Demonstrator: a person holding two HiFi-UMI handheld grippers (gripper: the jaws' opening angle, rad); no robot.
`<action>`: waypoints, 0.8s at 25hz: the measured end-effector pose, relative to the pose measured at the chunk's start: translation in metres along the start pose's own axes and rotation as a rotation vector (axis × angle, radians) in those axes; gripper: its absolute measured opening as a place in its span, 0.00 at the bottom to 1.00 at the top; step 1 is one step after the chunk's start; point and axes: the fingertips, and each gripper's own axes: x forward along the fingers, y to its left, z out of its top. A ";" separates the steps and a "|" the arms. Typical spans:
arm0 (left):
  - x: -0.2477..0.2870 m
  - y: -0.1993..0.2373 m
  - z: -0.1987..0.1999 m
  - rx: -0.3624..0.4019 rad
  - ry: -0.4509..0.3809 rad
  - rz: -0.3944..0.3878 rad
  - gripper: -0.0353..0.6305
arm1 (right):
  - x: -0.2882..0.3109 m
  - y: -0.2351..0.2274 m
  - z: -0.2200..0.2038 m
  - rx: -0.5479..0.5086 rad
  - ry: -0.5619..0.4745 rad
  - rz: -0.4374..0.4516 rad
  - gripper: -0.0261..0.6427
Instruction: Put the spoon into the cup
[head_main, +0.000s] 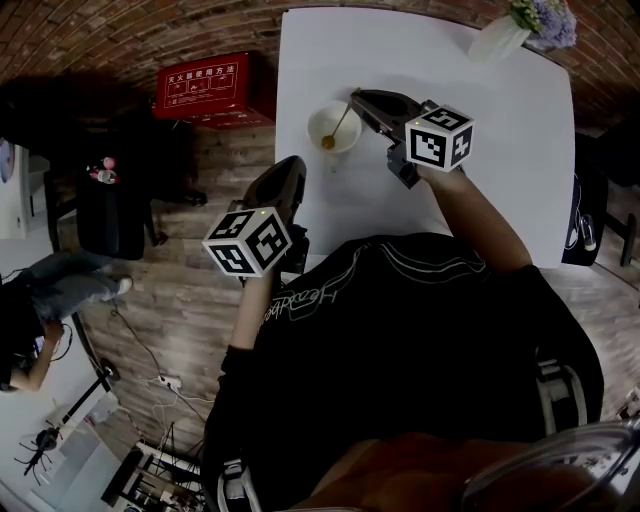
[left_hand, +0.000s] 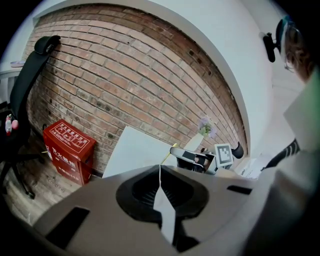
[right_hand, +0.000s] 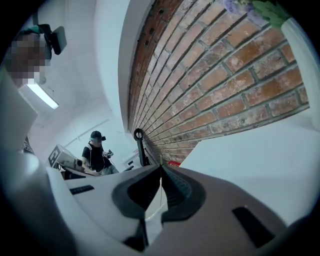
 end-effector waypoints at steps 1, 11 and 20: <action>0.000 0.000 -0.001 0.006 0.001 0.006 0.06 | 0.000 -0.001 -0.001 0.006 0.002 -0.001 0.04; -0.007 -0.017 -0.004 0.024 -0.012 0.034 0.06 | -0.006 -0.014 0.000 0.015 0.001 -0.033 0.05; -0.024 -0.067 0.003 0.054 -0.066 0.020 0.06 | -0.073 0.009 0.035 -0.062 -0.061 -0.047 0.15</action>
